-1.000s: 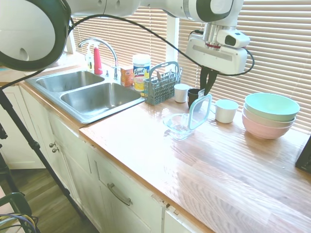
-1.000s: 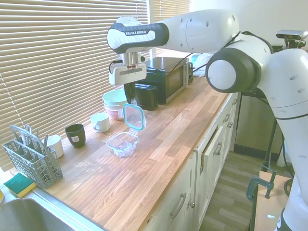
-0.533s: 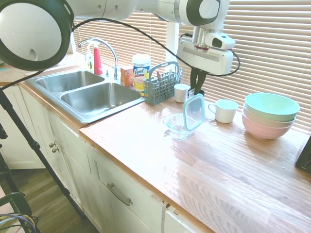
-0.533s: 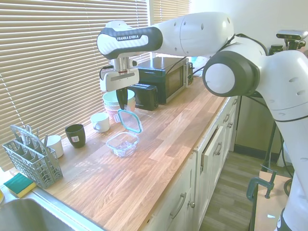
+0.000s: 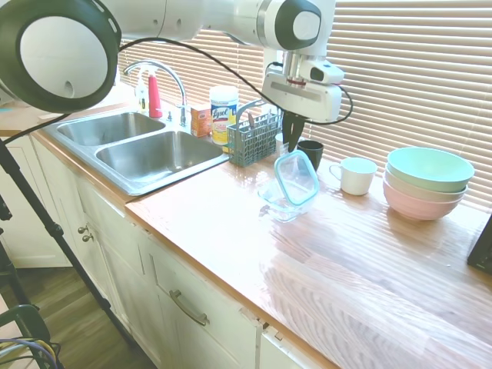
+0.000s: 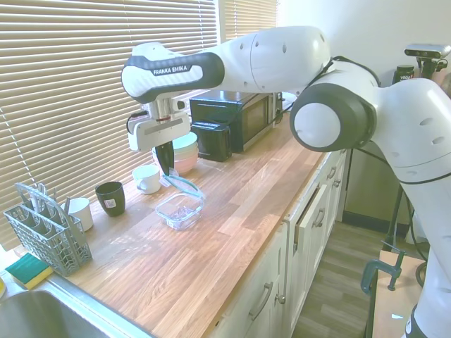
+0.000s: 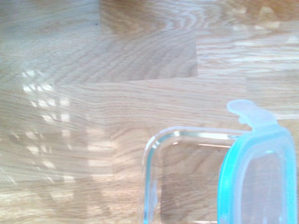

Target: Cover the lid of the food container

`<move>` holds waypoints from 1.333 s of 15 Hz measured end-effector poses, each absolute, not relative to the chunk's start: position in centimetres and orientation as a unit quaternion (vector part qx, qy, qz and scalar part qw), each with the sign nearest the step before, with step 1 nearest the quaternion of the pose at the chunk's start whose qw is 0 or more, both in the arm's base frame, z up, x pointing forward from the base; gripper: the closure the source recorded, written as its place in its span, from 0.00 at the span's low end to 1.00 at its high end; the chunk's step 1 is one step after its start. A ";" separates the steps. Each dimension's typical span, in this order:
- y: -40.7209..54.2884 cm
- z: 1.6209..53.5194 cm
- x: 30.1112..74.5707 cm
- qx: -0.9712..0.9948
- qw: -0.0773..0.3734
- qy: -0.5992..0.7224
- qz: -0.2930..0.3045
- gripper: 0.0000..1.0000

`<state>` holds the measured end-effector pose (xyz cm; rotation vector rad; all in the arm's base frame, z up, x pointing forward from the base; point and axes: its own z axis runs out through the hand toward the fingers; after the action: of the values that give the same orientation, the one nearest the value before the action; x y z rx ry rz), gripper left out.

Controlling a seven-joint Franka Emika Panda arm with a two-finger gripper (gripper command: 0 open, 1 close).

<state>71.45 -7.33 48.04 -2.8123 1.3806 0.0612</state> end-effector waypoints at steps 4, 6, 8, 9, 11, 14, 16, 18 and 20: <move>-4.6 47.2 72.0 -0.898 -0.007 0.439 0.015 1.00; -2.7 47.1 72.1 -0.899 -0.014 0.438 0.013 1.00; -1.2 46.2 72.3 -0.899 -0.022 0.436 0.014 1.00; -0.7 45.5 72.5 -0.900 -0.025 0.436 0.016 1.00; 0.1 43.9 72.9 -0.899 -0.030 0.436 0.017 1.00; 1.1 42.5 73.2 -0.900 -0.042 0.434 0.015 1.00; 1.7 42.3 73.2 -0.900 -0.048 0.433 0.014 1.00; 2.3 41.7 73.3 -0.900 -0.052 0.432 0.014 1.00; 2.6 40.8 73.4 -0.898 -0.056 0.435 0.017 0.00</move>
<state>73.40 2.58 40.78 -2.9266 1.4187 0.0558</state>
